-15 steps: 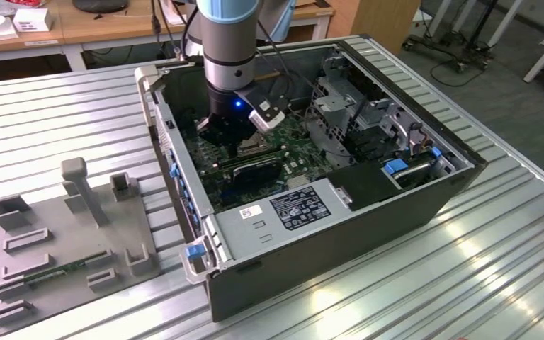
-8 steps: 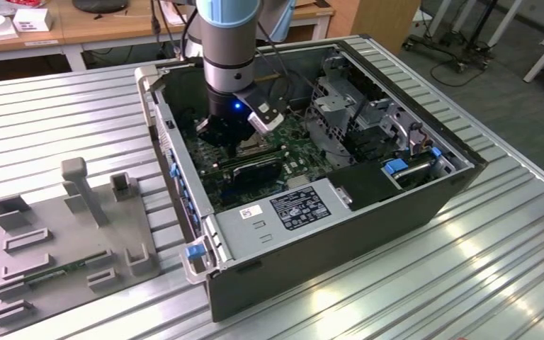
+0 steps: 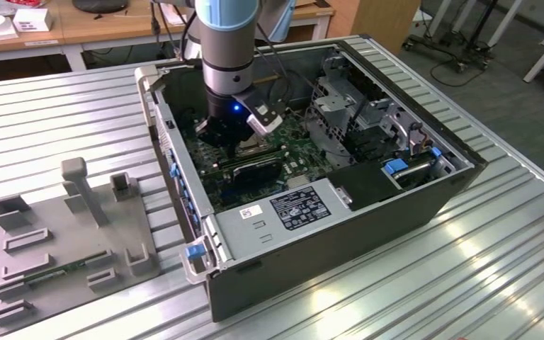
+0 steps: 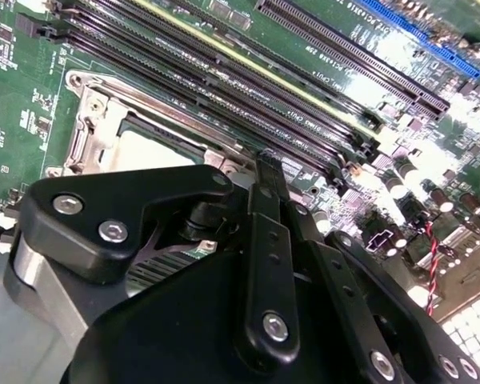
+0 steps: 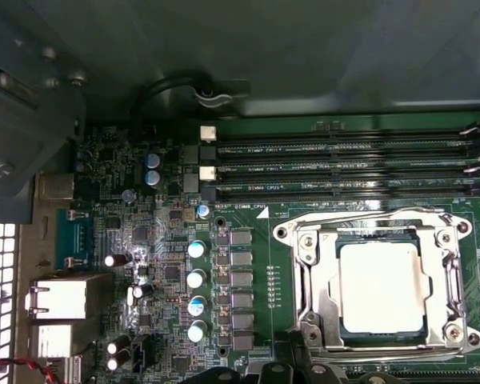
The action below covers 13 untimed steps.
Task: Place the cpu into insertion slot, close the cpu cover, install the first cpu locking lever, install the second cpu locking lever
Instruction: 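Install the second cpu locking lever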
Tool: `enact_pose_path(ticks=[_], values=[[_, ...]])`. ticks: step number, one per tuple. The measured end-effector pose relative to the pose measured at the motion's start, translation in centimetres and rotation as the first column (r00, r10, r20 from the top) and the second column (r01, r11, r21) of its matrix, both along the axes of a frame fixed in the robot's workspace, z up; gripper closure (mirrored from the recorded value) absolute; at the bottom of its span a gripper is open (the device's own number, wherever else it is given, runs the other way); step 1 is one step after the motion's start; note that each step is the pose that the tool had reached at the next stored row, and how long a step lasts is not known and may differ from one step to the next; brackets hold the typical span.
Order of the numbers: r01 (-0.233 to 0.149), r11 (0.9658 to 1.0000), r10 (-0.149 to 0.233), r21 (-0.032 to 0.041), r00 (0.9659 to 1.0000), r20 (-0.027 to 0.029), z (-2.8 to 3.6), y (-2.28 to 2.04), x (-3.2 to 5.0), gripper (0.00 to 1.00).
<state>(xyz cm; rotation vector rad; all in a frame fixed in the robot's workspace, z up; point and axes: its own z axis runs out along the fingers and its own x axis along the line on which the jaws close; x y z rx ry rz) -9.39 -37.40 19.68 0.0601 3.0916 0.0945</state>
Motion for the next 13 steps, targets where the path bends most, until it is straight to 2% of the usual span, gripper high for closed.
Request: enact_pose_path(ticks=[13], values=[[0.0, 1.0, 0.0, -0.0001, 1.0, 0.0004, -0.09, 0.01, -0.13, 0.89]])
